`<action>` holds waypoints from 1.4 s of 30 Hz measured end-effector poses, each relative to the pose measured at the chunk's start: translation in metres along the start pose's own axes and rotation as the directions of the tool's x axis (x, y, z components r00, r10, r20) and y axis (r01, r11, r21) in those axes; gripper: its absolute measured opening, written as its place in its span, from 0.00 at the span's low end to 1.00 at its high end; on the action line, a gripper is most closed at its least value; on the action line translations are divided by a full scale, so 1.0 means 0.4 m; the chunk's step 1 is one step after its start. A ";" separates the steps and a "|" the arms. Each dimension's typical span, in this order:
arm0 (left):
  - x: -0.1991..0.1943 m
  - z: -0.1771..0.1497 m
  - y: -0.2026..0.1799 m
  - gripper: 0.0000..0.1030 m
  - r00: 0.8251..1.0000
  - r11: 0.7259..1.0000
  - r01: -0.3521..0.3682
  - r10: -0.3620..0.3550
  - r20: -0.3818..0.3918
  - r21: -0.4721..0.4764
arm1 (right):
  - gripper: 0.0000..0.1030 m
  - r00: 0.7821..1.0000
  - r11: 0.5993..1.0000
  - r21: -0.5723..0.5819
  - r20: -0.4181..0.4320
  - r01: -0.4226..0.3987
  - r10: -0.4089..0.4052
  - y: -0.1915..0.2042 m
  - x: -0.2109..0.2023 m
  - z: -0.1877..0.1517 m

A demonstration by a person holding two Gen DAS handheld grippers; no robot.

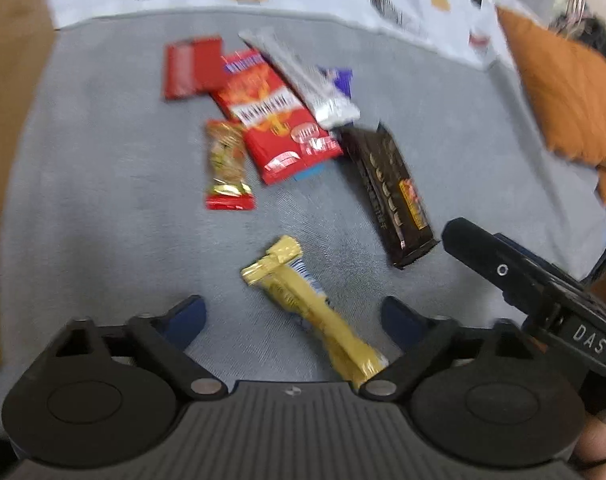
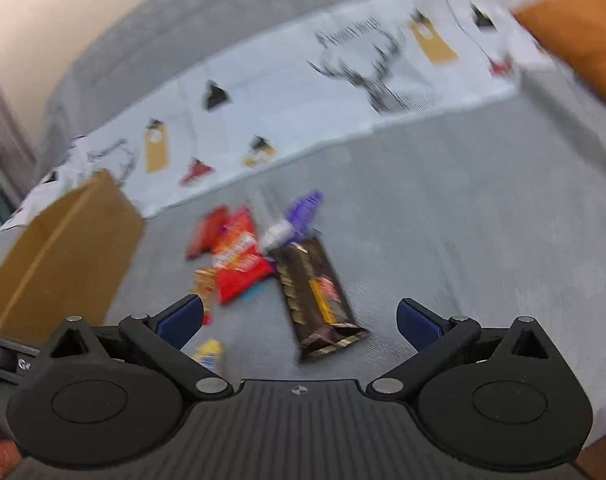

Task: Organize snacks
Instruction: 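Move both tools back over the remaining snack pile, then grasp the yellow wrapped bar with the left tool while the right tool grasps the brown chocolate bar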

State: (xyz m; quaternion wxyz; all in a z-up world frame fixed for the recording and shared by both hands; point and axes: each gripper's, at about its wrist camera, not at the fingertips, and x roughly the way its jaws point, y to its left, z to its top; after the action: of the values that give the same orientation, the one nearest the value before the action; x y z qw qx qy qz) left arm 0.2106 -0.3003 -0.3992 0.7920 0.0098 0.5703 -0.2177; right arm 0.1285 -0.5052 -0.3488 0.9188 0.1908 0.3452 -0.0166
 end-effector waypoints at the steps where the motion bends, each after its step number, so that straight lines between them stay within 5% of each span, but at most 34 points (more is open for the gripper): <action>1: 0.028 0.010 -0.012 0.71 0.999 0.999 -0.044 0.044 -0.015 0.028 | 0.97 0.999 0.999 -0.021 -0.030 0.029 -0.030 0.002 0.024 -0.005; 3: 0.036 0.025 -0.040 0.63 0.993 0.990 -0.117 0.114 0.036 0.080 | 0.88 0.998 0.999 -0.006 -0.045 0.053 -0.054 -0.002 0.050 -0.008; 5: 0.036 0.037 -0.040 0.37 0.990 0.984 -0.138 0.132 0.058 0.111 | 0.87 0.996 0.997 -0.019 -0.043 0.075 -0.076 0.006 0.069 -0.005; 8: 0.025 0.047 0.024 0.33 0.996 0.997 -0.079 0.078 0.044 0.015 | 0.85 0.993 0.989 -0.112 -0.055 0.100 -0.107 0.039 0.101 -0.012; 12: 0.004 0.051 0.074 0.29 0.991 0.991 -0.131 0.130 0.045 0.016 | 0.68 0.988 0.958 -0.258 -0.058 0.126 -0.146 0.091 0.125 -0.047; 13: -0.004 0.059 0.086 0.14 0.990 0.991 -0.130 0.130 0.047 0.011 | 0.59 0.984 0.944 -0.295 -0.054 0.148 -0.171 0.104 0.120 -0.059; 14: -0.014 0.067 0.100 0.14 0.991 0.992 -0.126 0.125 0.052 0.009 | 0.56 0.982 0.940 -0.302 -0.054 0.155 -0.179 0.112 0.111 -0.067; 18: -0.038 0.064 0.071 0.14 0.974 0.966 -0.209 0.192 0.124 0.151 | 0.55 0.982 0.948 -0.283 -0.075 0.147 -0.175 0.138 0.075 -0.108; 19: -0.034 0.062 0.063 0.14 0.972 0.960 -0.220 0.202 0.117 0.174 | 0.55 0.981 0.945 -0.291 -0.075 0.149 -0.178 0.143 0.071 -0.112; 21: -0.034 0.061 0.074 0.32 0.979 0.970 -0.197 0.188 0.076 0.142 | 0.55 0.982 0.952 -0.268 -0.075 0.148 -0.174 0.140 0.068 -0.108; 23: -0.058 0.042 0.090 0.75 0.986 0.984 -0.157 0.150 0.079 0.084 | 0.60 0.986 0.971 -0.202 -0.080 0.128 -0.147 0.123 0.068 -0.095; 26: -0.067 -0.006 0.081 0.78 0.981 0.979 -0.175 0.165 0.101 0.103 | 0.81 0.992 0.985 -0.144 -0.065 0.095 -0.106 0.110 0.079 -0.083; 27: -0.057 -0.019 0.072 0.77 0.981 0.974 -0.182 0.171 0.093 0.136 | 0.84 0.994 0.984 -0.154 -0.055 0.089 -0.098 0.110 0.089 -0.083; 29: -0.025 -0.040 0.064 0.43 0.982 0.964 -0.186 0.175 0.072 0.189 | 0.88 0.991 0.972 -0.211 -0.052 0.107 -0.120 0.122 0.121 -0.089; 31: -0.016 -0.051 0.067 0.38 0.979 0.965 -0.190 0.171 0.114 0.182 | 0.88 0.988 0.948 -0.289 -0.044 0.131 -0.150 0.141 0.139 -0.095; 33: -0.015 -0.043 0.056 0.16 0.974 0.956 -0.205 0.179 0.136 0.211 | 0.82 0.987 0.939 -0.318 -0.047 0.130 -0.153 0.149 0.139 -0.095; 34: -0.018 -0.035 0.053 0.16 0.974 0.957 -0.206 0.181 0.135 0.205 | 0.70 0.987 0.941 -0.312 -0.047 0.130 -0.152 0.148 0.132 -0.090; 35: -0.026 -0.025 0.051 0.16 0.974 0.961 -0.204 0.179 0.139 0.189 | 0.47 0.986 0.941 -0.308 -0.041 0.141 -0.161 0.147 0.125 -0.086; 36: -0.036 -0.019 0.049 0.16 0.973 0.963 -0.202 0.176 0.151 0.181 | 0.41 0.985 0.942 -0.302 -0.041 0.149 -0.168 0.145 0.117 -0.083; 42: -0.101 -0.009 0.044 0.16 0.972 0.968 -0.178 0.145 0.186 0.177 | 0.40 0.986 0.958 -0.260 -0.075 0.122 -0.146 0.177 0.071 -0.099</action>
State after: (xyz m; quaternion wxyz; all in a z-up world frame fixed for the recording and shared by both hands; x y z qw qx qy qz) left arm 0.2036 -0.2701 -0.3679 0.8487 0.1140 0.4734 -0.2065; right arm 0.1367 -0.4222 -0.3704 0.9153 0.0481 0.3991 -0.0255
